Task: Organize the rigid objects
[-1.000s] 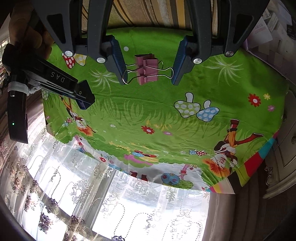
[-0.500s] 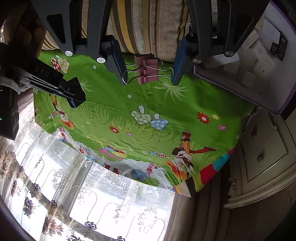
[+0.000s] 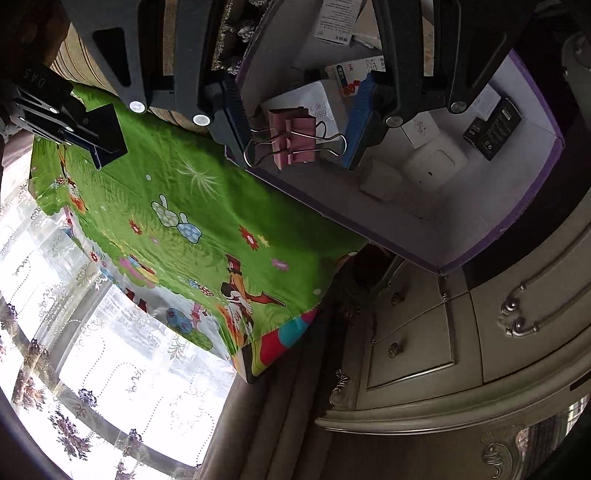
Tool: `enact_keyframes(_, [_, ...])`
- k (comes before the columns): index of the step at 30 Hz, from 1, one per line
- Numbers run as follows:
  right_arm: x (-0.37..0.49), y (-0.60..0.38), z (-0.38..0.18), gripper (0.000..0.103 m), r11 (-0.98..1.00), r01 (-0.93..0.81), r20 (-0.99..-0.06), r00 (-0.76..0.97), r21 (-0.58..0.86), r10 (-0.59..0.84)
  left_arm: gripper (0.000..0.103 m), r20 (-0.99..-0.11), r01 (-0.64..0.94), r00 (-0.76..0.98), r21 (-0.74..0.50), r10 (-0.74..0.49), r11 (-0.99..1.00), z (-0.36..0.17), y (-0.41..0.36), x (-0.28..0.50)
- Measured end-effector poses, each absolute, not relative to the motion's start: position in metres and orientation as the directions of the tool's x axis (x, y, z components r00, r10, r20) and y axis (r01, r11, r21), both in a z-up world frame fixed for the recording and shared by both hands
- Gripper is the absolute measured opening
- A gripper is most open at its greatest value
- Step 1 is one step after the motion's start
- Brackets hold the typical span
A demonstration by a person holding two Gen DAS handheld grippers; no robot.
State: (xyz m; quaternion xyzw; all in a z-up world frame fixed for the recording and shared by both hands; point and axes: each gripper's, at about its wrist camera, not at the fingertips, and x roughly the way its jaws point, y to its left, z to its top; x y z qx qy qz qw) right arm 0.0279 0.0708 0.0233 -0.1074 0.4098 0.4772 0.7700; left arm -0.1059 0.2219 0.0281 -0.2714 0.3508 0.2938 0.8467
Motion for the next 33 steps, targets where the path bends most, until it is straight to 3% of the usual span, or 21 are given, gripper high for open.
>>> enact_keyframes(20, [-0.064,0.181,-0.007,0.032,0.286,-0.946,-0.787,0.058,0.154,0.614,0.051,-0.807,-0.854,0.431,-0.22,0.404,0.471,0.001,0.283,-0.189])
enact_keyframes(21, [-0.064,0.183,-0.008,0.035,0.282,-0.947,-0.789,0.056,0.152,0.612,0.052,-0.812,-0.86,0.421,-0.216,0.405,0.462,0.001,0.284,-0.19])
enact_keyframes(23, [-0.065,0.18,-0.008,0.057,0.285,-0.946,-0.786,0.06,0.151,0.616,0.06,-0.817,-0.868,0.405,-0.202,0.41,0.454,0.001,0.285,-0.191])
enact_keyframes(25, [-0.064,0.175,-0.007,0.073,0.296,-0.942,-0.778,0.067,0.156,0.624,0.067,-0.819,-0.874,0.388,-0.181,0.423,0.452,0.003,0.283,-0.191])
enact_keyframes(33, [-0.065,0.134,-0.003,0.077,0.341,-0.929,-0.774,0.11,0.143,0.624,0.069,-0.833,-0.864,0.335,-0.087,0.439,0.495,0.01,0.24,-0.189])
